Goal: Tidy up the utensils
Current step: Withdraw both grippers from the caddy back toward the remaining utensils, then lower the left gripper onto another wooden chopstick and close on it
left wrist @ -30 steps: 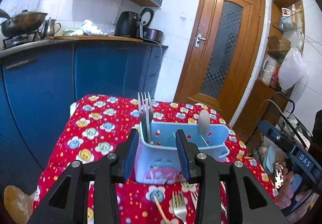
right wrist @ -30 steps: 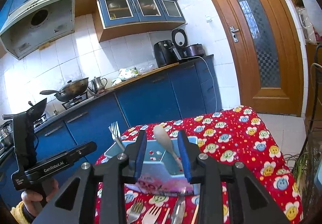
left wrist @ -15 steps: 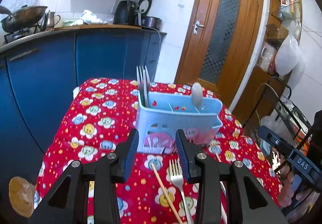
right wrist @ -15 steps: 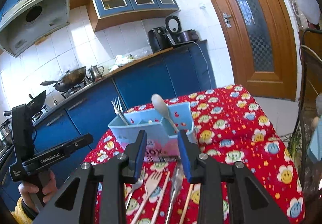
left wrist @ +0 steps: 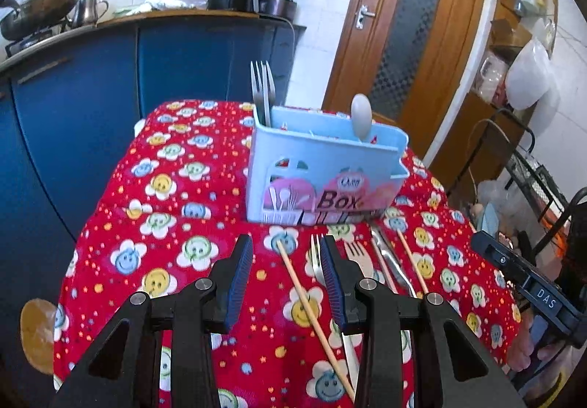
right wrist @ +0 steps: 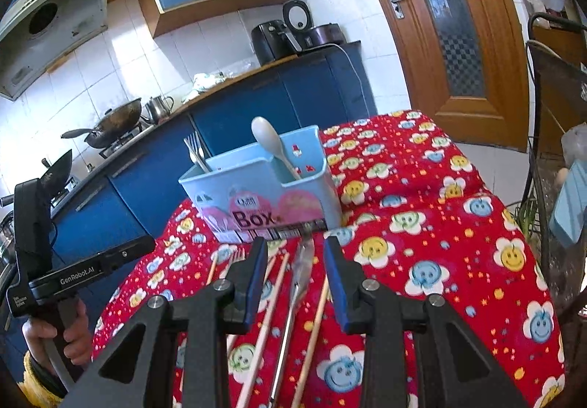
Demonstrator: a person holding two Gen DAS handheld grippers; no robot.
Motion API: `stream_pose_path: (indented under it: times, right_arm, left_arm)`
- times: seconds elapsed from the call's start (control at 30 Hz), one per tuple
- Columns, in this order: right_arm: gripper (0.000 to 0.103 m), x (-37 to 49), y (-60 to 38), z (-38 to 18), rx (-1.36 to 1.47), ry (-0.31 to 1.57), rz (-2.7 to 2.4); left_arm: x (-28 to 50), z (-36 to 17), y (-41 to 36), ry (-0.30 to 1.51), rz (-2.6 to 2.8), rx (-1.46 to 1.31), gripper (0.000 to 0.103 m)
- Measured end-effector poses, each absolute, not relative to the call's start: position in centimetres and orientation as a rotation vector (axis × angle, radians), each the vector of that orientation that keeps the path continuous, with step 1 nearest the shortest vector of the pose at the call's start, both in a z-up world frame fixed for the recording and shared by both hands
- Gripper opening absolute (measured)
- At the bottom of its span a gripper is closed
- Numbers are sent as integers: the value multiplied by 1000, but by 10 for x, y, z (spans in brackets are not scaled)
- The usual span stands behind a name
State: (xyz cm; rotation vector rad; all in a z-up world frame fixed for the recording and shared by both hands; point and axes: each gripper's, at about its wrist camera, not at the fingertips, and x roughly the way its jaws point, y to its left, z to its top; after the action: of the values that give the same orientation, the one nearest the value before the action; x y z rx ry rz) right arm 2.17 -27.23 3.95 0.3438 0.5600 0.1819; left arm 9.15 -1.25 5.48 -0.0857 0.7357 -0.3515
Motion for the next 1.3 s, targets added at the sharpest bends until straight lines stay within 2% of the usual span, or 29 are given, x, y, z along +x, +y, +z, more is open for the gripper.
stream_pose_path:
  times: [0.83, 0.97, 1.13, 1.23, 1.3]
  right_arm:
    - [35, 15, -294, 5, 384, 666, 145]
    - [35, 16, -297, 1, 393, 672, 146]
    - [36, 16, -300, -2, 405, 678, 144]
    - [36, 16, -301, -3, 407, 683, 145]
    - [36, 16, -301, -2, 407, 683, 146]
  left_arm:
    - [107, 0, -45, 1050, -412, -69, 39]
    - [111, -8, -50, 1117, -417, -64, 28]
    - [115, -10, -50, 1151, -400, -60, 21]
    - [117, -11, -48, 1158, -389, -56, 12]
    - [119, -12, -47, 1163, -394, -76, 10]
